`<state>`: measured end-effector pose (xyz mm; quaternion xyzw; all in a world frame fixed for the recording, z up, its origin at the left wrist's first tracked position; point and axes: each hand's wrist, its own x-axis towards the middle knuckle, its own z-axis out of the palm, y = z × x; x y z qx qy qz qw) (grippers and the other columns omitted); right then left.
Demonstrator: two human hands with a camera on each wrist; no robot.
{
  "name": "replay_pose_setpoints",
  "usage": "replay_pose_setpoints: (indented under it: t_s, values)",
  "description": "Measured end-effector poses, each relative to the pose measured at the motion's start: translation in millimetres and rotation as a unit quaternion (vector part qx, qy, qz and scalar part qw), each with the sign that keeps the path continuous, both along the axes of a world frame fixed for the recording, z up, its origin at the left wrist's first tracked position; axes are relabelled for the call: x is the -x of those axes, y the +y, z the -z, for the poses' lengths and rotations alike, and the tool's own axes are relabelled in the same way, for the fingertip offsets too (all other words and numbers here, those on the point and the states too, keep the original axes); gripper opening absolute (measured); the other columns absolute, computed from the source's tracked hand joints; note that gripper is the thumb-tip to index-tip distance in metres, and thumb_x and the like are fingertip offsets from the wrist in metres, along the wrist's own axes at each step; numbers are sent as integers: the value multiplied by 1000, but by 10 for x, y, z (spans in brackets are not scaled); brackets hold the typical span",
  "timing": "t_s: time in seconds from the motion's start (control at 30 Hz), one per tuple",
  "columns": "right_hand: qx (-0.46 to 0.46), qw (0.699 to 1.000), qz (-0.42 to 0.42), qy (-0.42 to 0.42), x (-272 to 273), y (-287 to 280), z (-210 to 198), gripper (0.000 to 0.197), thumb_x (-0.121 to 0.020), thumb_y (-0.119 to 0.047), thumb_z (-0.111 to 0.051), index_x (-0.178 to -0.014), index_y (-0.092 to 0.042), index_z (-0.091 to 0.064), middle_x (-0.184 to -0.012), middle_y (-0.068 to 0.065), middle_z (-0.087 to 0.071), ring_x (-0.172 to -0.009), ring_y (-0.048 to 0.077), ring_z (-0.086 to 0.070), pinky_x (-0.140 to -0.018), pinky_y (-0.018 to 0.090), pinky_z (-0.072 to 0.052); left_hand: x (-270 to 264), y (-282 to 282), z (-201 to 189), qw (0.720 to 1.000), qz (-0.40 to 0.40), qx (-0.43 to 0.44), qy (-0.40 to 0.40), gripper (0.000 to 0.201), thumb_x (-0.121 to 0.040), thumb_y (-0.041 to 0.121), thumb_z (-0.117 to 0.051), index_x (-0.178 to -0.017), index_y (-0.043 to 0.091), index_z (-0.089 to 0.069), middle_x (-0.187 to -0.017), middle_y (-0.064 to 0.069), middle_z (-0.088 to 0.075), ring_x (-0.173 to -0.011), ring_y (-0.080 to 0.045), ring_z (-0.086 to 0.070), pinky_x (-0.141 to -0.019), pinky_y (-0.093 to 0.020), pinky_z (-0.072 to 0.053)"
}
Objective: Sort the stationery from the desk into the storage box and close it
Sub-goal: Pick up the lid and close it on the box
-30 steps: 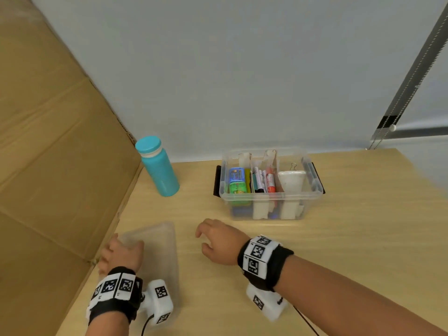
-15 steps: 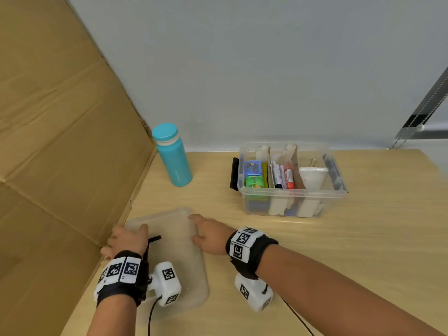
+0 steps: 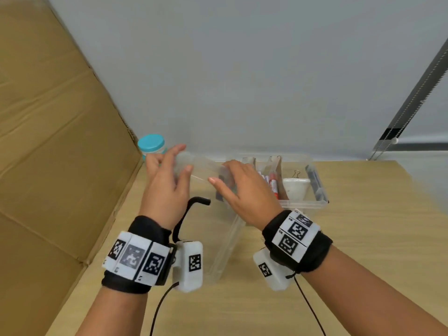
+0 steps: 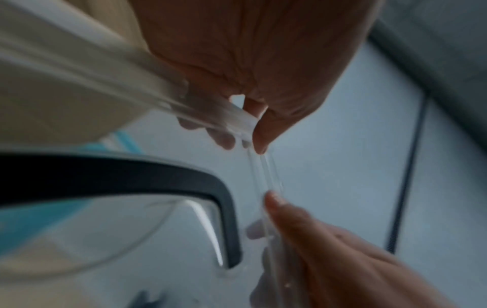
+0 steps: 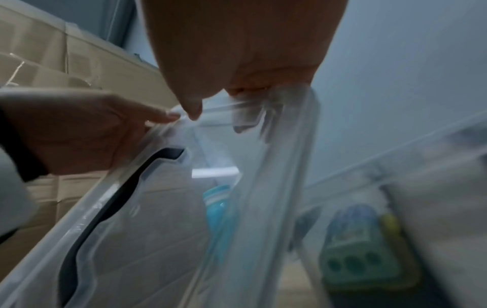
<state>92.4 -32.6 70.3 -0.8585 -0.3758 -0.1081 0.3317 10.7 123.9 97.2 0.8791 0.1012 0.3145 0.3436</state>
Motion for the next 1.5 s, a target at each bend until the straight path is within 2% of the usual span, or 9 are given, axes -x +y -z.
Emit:
replay_pose_setpoints:
  t_s: [0.13, 0.3, 0.43, 0.63, 0.77, 1.03, 1.17, 1.33, 1.5]
  values:
    - [-79, 996, 42, 14, -191, -382, -115, 35, -93, -55, -37, -91, -22, -45, -66, -9, -48, -56, 6, -47, -52, 22, -39, -289, -354, -216, 994, 71, -70, -48, 45, -93, 26, -54, -137, 24, -46, -103, 0, -42, -86, 6, -45, -84, -3, -34]
    - [-285, 936, 171, 112, -543, -923, -41, 32, -95, -47, -44, -74, -22, -41, -65, -6, -40, -56, 6, -37, -50, 14, -35, -493, -396, -77, 983, -51, -177, 4, 59, -94, 42, -44, -147, 24, -25, -132, -7, -41, -126, -23, -36, -109, -40, -23]
    - [-342, 882, 234, 226, -835, -1185, 200, 33, -96, -45, -44, -82, -15, -49, -69, 7, -47, -60, 19, -45, -52, 29, -42, -666, -434, 191, 997, 24, -13, 73, 75, -95, 43, -43, -152, 19, -1, -155, -8, -20, -143, -22, -21, -115, -33, -18]
    - [-162, 906, 318, 229, -1089, -1198, 406, 37, -101, -27, -34, -118, -1, -52, -110, 11, -56, -104, 28, -52, -88, 34, -39, -998, -501, 570, 972, 107, 83, 193, 66, -100, 26, -40, -152, 14, -2, -159, -5, -13, -145, -16, -17, -110, -20, -13]
    - [24, 910, 350, 222, -1175, -1146, 493, 39, -101, -26, -28, -122, -1, -50, -125, 20, -48, -117, 36, -42, -97, 40, -33, -1060, -479, 690, 971, 83, 103, 198, 53, -99, 18, -40, -147, 10, -20, -151, -9, -33, -136, -22, -36, -101, -18, -23]
    - [59, 921, 322, 211, -1152, -1156, 600, 35, -101, -20, -29, -127, -6, -47, -123, 18, -45, -113, 38, -44, -96, 42, -35, -965, -466, 966, 964, 86, 138, 212, 45, -101, 16, -33, -145, 12, -24, -138, -9, -47, -121, -20, -49, -100, -22, -36]
    - [110, 908, 354, 193, -1143, -1163, 581, 38, -99, -27, -32, -134, -16, -43, -136, 12, -38, -119, 36, -36, -98, 43, -34, -971, -473, 1010, 964, 73, 151, 205, 49, -100, 22, -34, -147, 13, -22, -144, -9, -40, -130, -23, -41, -112, -40, -34]
    - [14, 910, 297, 288, -1152, -1178, 562, 47, -100, -36, -32, -143, -18, -32, -135, 17, -38, -113, 39, -52, -100, 44, -39, -932, -492, 973, 963, 61, 155, 214, 50, -100, 20, -34, -148, 13, -20, -150, -8, -26, -115, -9, -38, -98, -21, -31]
    - [15, 900, 308, 307, -1106, -1176, 536, 71, -89, -63, -41, -145, -22, -27, -136, 16, -41, -117, 38, -51, -98, 44, -41, -879, -511, 842, 959, 17, 59, 278, 52, -101, 27, -31, -150, 22, -18, -159, -8, -1, -143, -31, -15, -114, -41, -23]
